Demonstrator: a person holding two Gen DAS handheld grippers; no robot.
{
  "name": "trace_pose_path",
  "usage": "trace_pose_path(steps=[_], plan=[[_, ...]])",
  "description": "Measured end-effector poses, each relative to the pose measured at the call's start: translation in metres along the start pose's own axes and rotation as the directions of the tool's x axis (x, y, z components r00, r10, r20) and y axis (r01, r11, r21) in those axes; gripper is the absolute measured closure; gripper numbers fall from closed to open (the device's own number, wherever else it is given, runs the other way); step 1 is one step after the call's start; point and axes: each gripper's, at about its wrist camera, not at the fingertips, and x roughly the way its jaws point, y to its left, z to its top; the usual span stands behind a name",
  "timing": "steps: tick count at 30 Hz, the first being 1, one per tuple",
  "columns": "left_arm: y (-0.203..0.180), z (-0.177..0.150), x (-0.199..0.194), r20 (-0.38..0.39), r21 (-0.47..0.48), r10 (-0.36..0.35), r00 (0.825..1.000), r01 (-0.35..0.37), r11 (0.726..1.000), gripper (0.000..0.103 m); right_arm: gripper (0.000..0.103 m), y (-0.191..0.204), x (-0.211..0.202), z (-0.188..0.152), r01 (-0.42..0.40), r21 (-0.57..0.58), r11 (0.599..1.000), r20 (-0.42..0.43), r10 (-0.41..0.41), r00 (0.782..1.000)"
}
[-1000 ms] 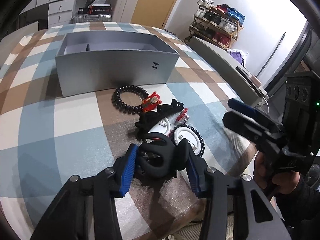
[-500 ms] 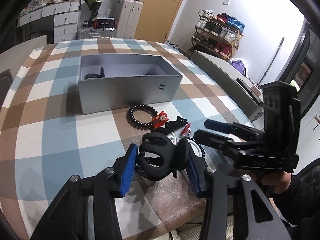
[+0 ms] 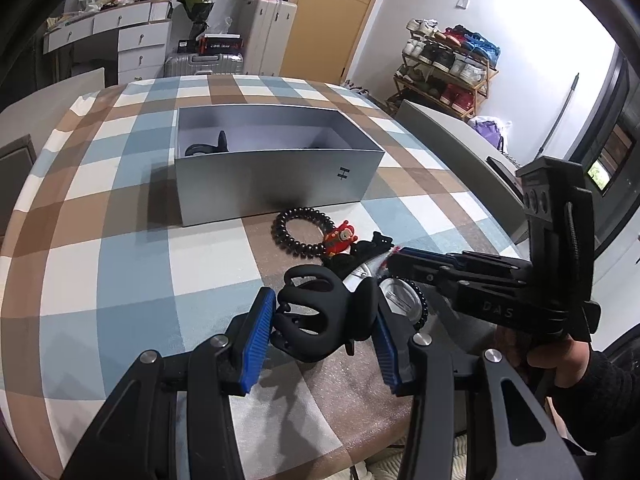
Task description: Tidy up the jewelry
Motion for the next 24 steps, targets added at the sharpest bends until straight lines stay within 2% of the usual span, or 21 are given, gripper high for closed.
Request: trace_pose_path(steps=[13, 19, 24], plan=[[0.005, 0.007, -0.005, 0.032, -0.028, 0.042, 0.999, -0.041, 0.999, 0.062, 0.088, 0.003, -0.026, 0.008, -0.001, -0.006, 1.000, 0.124, 0.001, 0.992], [0.014, 0.017, -0.005, 0.031, -0.075, 0.029, 0.999, -0.026, 0.997, 0.062, 0.088, 0.011, -0.032, 0.024, -0.016, -0.029, 0.999, 0.177, 0.021, 0.984], [0.020, 0.026, -0.009, 0.062, -0.093, 0.052, 0.997, -0.047, 0.995, 0.062, 0.088, 0.018, -0.032, 0.042, -0.041, -0.049, 0.998, 0.205, 0.050, 0.978]])
